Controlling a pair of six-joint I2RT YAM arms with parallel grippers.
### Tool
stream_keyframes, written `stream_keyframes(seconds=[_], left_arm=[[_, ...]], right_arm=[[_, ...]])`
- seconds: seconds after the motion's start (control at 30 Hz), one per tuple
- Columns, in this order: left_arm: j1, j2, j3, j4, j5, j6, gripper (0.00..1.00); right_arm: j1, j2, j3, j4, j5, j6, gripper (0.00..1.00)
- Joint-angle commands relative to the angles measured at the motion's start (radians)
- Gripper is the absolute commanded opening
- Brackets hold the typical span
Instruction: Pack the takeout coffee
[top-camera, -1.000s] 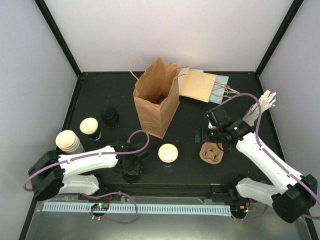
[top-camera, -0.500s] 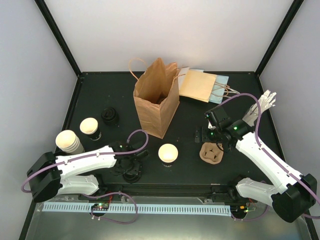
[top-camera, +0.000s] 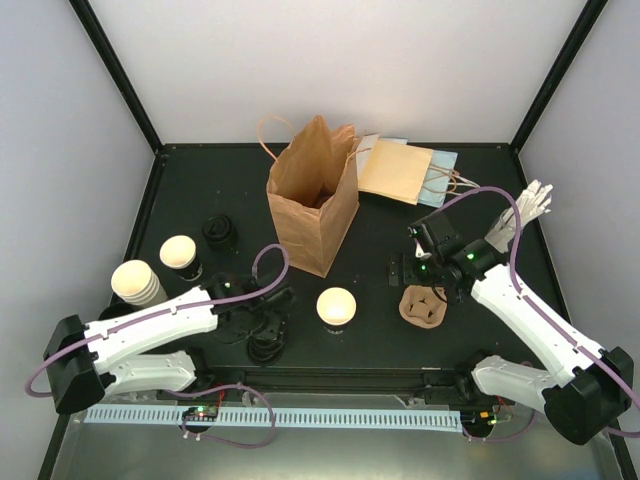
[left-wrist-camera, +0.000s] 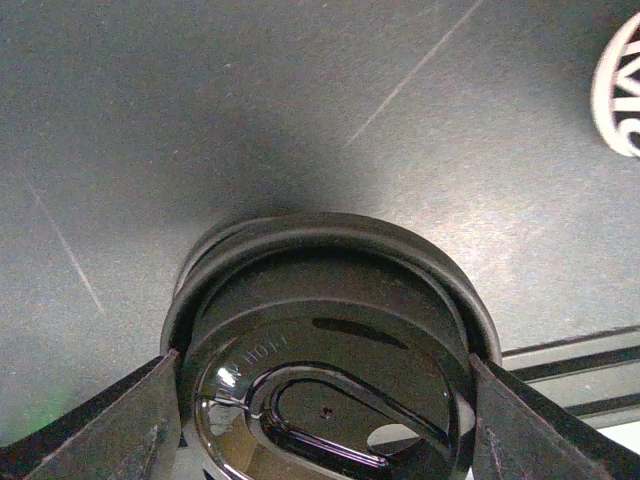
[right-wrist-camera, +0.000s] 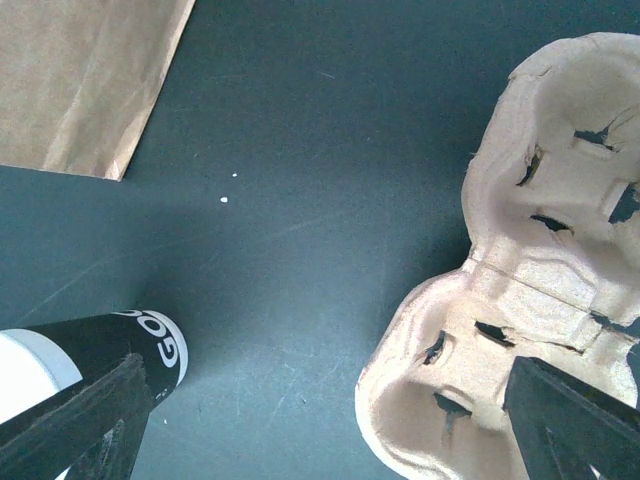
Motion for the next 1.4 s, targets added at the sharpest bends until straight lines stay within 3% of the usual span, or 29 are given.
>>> stream_keyframes(seconds=[0.0,0.27,0.87,1.07,1.37], left_arm=[[0.006,-0.028,0.086,-0.025,0.032,0.039,0.63],[0.005,-0.028,0.195,-0.010,0.058,0.117,0.63],[-0.012,0.137,0.306,0.263,0.163,0.274,0.63],[-0.036,0.210,0.384,0.215,0.124,0.315,0.63],[-0.073,0.225,0.440,0.164,0.065,0.379,0.63]], right_arm=[[-0.003,-0.007,-0.006,0.016,-0.006,-0.016,0.99],[-0.003,-0.016,-0.002,0.020,-0.031,-0.033,0.99],[-0.003,-0.061,0.004,0.048,-0.159,-0.075,1.00],[-0.003,-0.091,-0.001,0.055,-0.203,-0.085,1.00],[-0.003,-0.217,-0.049,0.123,-0.090,-0.054,0.96]])
